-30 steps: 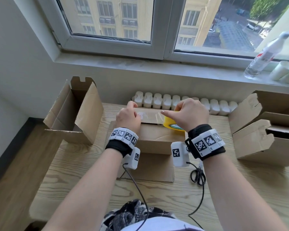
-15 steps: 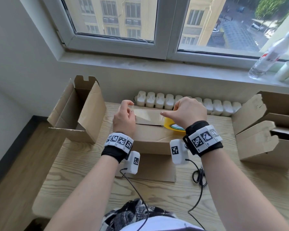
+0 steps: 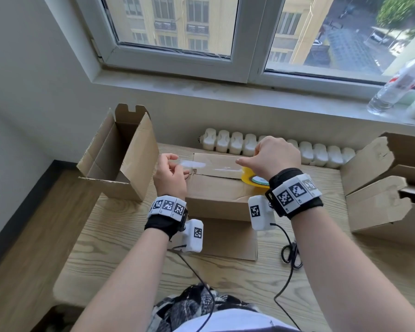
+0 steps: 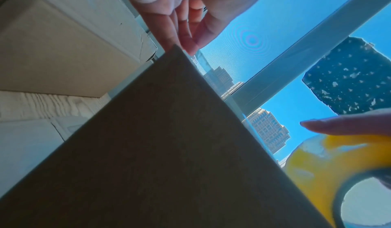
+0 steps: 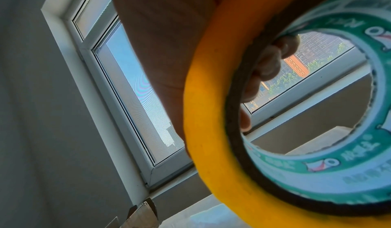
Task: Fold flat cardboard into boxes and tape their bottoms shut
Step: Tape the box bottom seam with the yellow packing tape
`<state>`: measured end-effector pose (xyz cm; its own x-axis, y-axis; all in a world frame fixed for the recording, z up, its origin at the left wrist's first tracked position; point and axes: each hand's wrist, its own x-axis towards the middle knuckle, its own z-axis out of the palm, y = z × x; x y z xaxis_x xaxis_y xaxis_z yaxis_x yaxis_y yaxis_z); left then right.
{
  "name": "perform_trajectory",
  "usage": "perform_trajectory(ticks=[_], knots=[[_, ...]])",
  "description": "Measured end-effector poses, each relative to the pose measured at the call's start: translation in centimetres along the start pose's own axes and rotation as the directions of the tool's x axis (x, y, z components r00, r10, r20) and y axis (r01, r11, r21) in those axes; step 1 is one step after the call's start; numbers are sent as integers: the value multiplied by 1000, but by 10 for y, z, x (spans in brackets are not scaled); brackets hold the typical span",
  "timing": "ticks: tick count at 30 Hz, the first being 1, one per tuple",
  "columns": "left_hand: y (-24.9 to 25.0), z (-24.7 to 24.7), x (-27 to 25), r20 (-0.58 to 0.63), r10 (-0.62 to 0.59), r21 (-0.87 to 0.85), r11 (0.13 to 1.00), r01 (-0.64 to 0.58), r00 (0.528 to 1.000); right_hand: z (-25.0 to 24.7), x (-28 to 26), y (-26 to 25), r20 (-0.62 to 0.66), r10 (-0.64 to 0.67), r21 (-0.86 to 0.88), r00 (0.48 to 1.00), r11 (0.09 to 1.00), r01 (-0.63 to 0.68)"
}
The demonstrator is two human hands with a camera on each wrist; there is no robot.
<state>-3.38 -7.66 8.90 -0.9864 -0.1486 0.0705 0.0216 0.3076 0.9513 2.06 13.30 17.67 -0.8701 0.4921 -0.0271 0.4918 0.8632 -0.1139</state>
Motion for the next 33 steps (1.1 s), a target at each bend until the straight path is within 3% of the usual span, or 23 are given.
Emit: perform_trajectory(ticks=[16, 21, 27, 33], knots=[[-16, -1, -17, -27, -16, -12, 1000, 16, 1000, 1, 0, -3, -7, 8, -27, 1000, 1000, -9], [-17, 0, -16, -16, -8, 69, 998, 9, 1000, 1, -1, -4, -16, 6, -26, 1000, 1000, -6], [-21, 5, -15, 41, -141, 187, 974, 131, 989, 0, -3, -4, -15, -1, -24, 1000, 1000, 0], [-10, -2, -28, 116, 6, 470, 881, -61, 993, -2, -5, -7, -21, -3, -37, 1000, 999, 2]])
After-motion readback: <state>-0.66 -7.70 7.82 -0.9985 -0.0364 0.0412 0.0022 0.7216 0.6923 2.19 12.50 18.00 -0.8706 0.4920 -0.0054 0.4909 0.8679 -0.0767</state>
